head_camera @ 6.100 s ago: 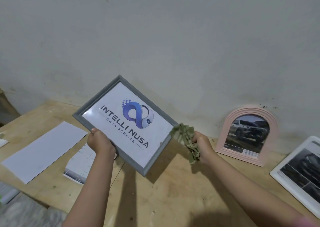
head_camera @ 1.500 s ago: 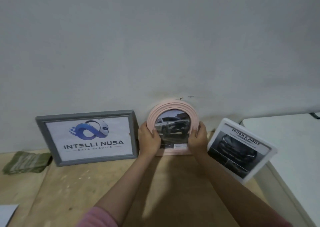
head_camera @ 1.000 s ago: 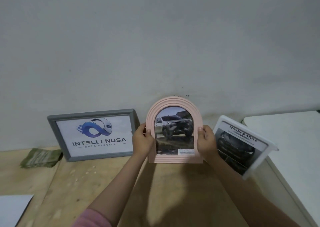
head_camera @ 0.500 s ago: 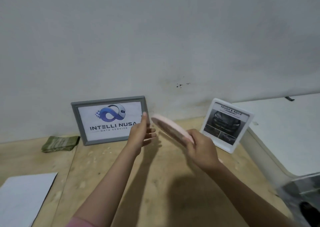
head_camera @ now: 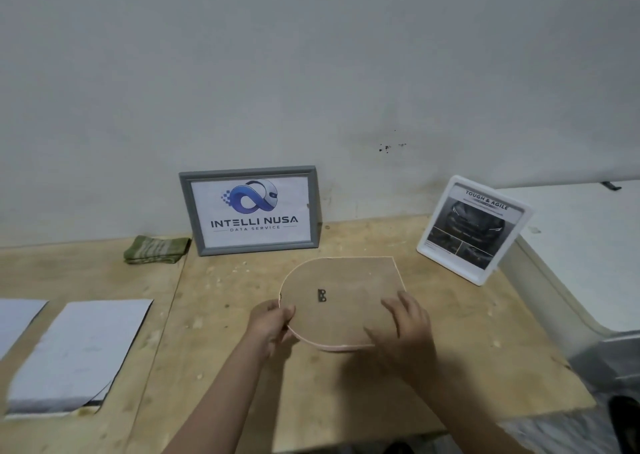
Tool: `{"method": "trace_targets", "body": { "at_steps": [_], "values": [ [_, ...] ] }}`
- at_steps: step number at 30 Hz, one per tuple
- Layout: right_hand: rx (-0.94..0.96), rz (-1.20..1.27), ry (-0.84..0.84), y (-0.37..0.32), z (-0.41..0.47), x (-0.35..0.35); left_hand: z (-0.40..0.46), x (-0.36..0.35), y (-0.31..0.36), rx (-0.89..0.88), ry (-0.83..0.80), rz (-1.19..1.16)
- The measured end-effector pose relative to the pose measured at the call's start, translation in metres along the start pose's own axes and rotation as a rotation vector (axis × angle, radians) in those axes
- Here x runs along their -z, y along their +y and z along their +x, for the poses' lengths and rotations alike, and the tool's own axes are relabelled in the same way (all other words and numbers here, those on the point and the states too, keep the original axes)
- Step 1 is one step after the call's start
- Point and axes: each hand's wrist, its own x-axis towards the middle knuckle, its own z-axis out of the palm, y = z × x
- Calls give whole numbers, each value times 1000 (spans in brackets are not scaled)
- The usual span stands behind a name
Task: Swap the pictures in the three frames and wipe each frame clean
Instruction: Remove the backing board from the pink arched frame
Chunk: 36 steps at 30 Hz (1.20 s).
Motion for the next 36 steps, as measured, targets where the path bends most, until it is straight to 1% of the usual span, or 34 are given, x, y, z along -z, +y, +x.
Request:
{"method": "trace_targets", "body": {
  "at_steps": [2, 3, 4, 5, 7, 9, 14, 17, 22, 24, 26, 28, 31, 36],
  "values": [
    [-376, 189, 40, 1, 5, -1, -2, 7, -13, -2, 29, -34],
    [-538, 265, 5, 2, 8, -1, -4, 8, -20, -2, 29, -46],
    [-648, 304, -49, 5, 10, -2, -4, 10, -26, -6, 26, -51],
    [-680, 309, -99, 9, 10, -4, -4, 11, -33, -16, 25, -53],
    [-614, 259, -118, 15, 7, -9, -1, 13, -47, -102, 58, 45],
    [-584, 200, -123, 16, 3, -15, 0, 14, -55, -218, 104, 245],
    [-588, 64, -201, 31, -2, -26, -2, 14, -64, -325, 148, 534],
    [-571, -12, -235, 32, -4, -29, -2, 14, -73, -398, 126, 696],
    [-484, -122, -293, 35, -5, -32, -14, 17, -83, -423, 51, 831],
    [-429, -182, -305, 30, -2, -32, -18, 17, -84, -434, 90, 1002],
    [-359, -258, -358, 24, 5, -33, -21, 17, -83, -431, 136, 1134],
    [-325, -286, -407, 19, 13, -33, -23, 15, -82, -424, 150, 1157],
    [-341, -273, -440, 20, 21, -30, -22, 14, -80, -421, 122, 1202],
    [-211, -364, -552, 31, 23, -25, -20, 12, -75, -360, 108, 1235]
  ]
}}
